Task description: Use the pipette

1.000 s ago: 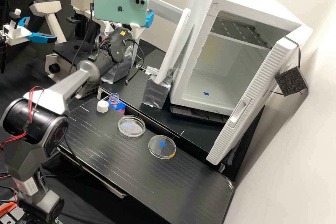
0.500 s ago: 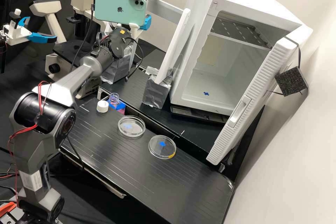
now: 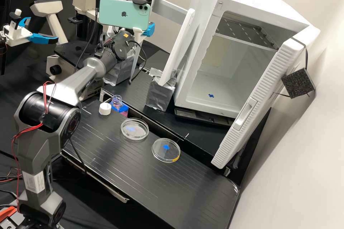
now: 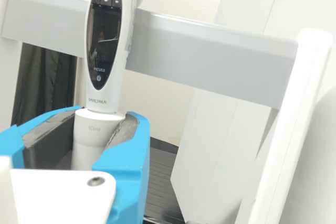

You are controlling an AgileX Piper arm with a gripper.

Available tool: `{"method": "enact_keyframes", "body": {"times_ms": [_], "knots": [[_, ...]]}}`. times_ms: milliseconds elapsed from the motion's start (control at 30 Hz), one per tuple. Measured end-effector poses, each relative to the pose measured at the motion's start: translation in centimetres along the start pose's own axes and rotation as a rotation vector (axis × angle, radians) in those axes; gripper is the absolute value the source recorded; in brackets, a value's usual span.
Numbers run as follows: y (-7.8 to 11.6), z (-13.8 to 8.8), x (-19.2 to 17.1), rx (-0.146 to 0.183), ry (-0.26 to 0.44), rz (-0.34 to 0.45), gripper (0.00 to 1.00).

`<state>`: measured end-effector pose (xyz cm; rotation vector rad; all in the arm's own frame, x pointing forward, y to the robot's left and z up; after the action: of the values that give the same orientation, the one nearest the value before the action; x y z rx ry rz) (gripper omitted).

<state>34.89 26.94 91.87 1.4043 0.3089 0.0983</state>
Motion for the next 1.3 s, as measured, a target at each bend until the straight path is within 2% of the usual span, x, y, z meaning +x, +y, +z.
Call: {"method": "enact_keyframes", "body": {"times_ms": [967, 1000, 1300], "knots": [[-0.83, 0.56, 0.51, 0.000, -0.010, -0.022, 0.00], [-0.83, 0.56, 0.51, 0.000, -0.010, -0.022, 1.00], [-0.86, 0.52, 0.56, 0.001, -0.004, -0.021, 1.00]]}}
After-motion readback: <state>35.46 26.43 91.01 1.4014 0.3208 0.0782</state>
